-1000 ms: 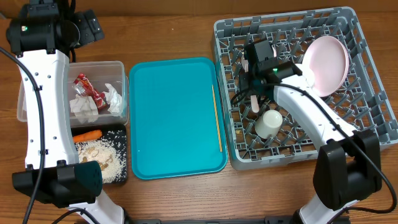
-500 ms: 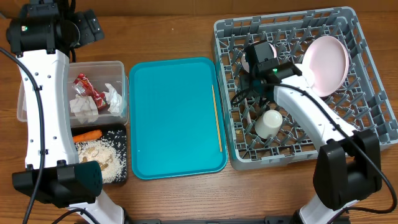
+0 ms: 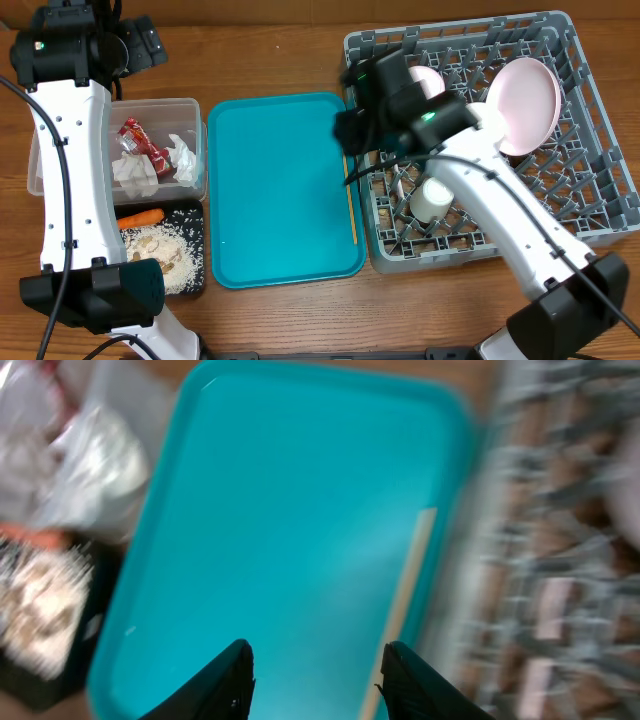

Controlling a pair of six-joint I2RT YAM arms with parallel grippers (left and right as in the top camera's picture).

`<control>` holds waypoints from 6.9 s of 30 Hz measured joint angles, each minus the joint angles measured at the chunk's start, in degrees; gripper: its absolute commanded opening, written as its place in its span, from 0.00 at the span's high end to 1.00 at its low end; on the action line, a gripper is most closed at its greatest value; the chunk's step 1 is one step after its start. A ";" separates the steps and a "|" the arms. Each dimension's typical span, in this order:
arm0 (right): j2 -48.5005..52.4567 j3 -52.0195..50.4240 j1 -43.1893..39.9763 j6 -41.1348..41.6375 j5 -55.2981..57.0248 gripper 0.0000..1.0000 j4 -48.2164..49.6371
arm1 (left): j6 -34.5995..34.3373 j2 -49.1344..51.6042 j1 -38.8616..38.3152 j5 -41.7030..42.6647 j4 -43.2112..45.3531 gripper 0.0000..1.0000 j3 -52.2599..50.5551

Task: Sort waste into correct bins and load items into the dishwasher
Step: 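Move the right gripper left over the chopstick on the teal tray, then lower and close the right gripper on the wooden chopstick, then lift the chopstick and carry it right into the dish rack, then lower the chopstick upright into the rack slots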

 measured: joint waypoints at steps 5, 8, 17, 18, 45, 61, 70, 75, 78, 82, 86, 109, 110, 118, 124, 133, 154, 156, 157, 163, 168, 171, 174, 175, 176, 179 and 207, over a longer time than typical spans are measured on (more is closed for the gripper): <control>1.33 0.00 7.72 6.12 4.70 0.55 -0.07 | 0.02 0.00 0.00 0.00 0.02 0.00 0.00; 3.85 0.00 10.78 10.88 9.01 0.56 -0.07 | 0.02 0.00 0.00 0.00 0.00 0.00 0.00; 15.30 -0.61 13.68 21.57 19.21 0.64 0.02 | 0.00 0.00 0.00 0.00 0.02 0.00 0.00; 16.55 -0.66 13.75 22.10 19.80 0.66 0.07 | 0.02 0.00 0.00 0.00 0.02 0.00 0.00; 22.84 -0.98 13.79 24.15 24.46 0.73 -3.63 | 0.00 0.00 0.00 0.00 0.00 0.00 0.00; 22.84 -2.75 12.15 24.13 25.70 0.67 -3.87 | 0.00 0.00 0.00 0.00 0.00 0.00 0.00; 22.93 -2.75 11.69 23.12 25.73 0.64 -3.13 | 0.00 0.00 0.00 0.00 0.02 0.00 0.00; 25.20 -2.69 11.58 22.86 25.83 0.59 -2.69 | 0.00 0.00 0.00 0.00 0.02 0.00 0.00; 25.16 -2.56 11.08 22.82 25.27 0.57 -2.56 | 0.02 0.00 0.00 0.00 0.02 0.00 0.00; 25.16 -2.34 9.53 21.86 21.94 0.58 -1.57 | 0.02 0.00 0.00 0.00 0.02 0.00 0.00; 25.07 -2.23 6.95 18.53 14.05 0.58 -0.37 | 0.00 0.00 0.00 0.00 0.00 0.00 0.00; 25.07 -2.12 5.49 15.19 3.61 0.81 -2.43 | 0.00 0.00 0.00 0.00 0.02 0.00 0.00; 25.07 -2.12 5.49 15.28 3.56 0.82 -2.45 | 0.00 0.00 0.00 0.00 0.00 0.00 0.00; 25.07 -2.12 5.49 15.32 3.32 0.86 -2.54 | 0.00 0.00 0.00 0.00 0.02 0.00 0.00; 25.07 -2.12 5.49 15.30 3.23 0.94 -2.58 | 0.02 0.00 0.00 0.00 0.00 0.00 0.00; 25.07 -2.12 5.49 15.30 3.06 0.96 -2.58 | 0.02 0.00 0.00 0.00 0.00 0.00 0.00; 11.15 2.78 3.63 6.05 1.09 0.96 -11.69 | 0.02 0.00 0.00 0.00 0.00 0.00 0.00; 8.46 3.08 1.51 5.07 1.22 0.96 -11.93 | 0.02 0.00 0.00 0.00 0.00 0.00 0.00; 7.96 3.19 0.85 4.90 1.31 0.96 -11.98 | 0.00 0.00 0.00 0.00 0.00 0.00 0.00; 6.58 3.39 -7.52 2.82 2.01 0.96 -12.00 | 0.00 0.00 0.00 0.00 0.00 0.00 0.00; 6.58 3.39 -12.79 -1.38 2.40 0.96 -12.04 | 0.00 0.00 0.00 0.00 0.00 0.00 0.00; 6.60 3.39 -14.29 -4.59 2.43 0.96 -12.09 | 0.00 0.00 0.00 0.00 0.00 0.00 0.00; 6.62 2.27 -15.21 -6.86 2.40 0.96 -10.01 | 0.00 0.00 0.00 0.02 0.00 0.00 0.00; 6.64 1.62 -15.47 -7.39 2.38 0.96 -9.33 | 0.02 0.00 0.00 0.00 0.02 0.00 0.00; 6.64 0.79 -15.63 -7.93 2.43 0.96 -8.46 | 0.00 0.00 0.00 0.00 0.00 0.00 0.00; 6.67 -1.05 -15.89 -8.96 2.43 0.96 -7.02 | 0.00 0.00 0.00 0.00 0.00 0.00 0.00; 6.67 -3.65 -15.89 -10.29 4.70 0.60 -3.89 | 0.00 0.00 0.00 0.00 0.00 0.00 0.00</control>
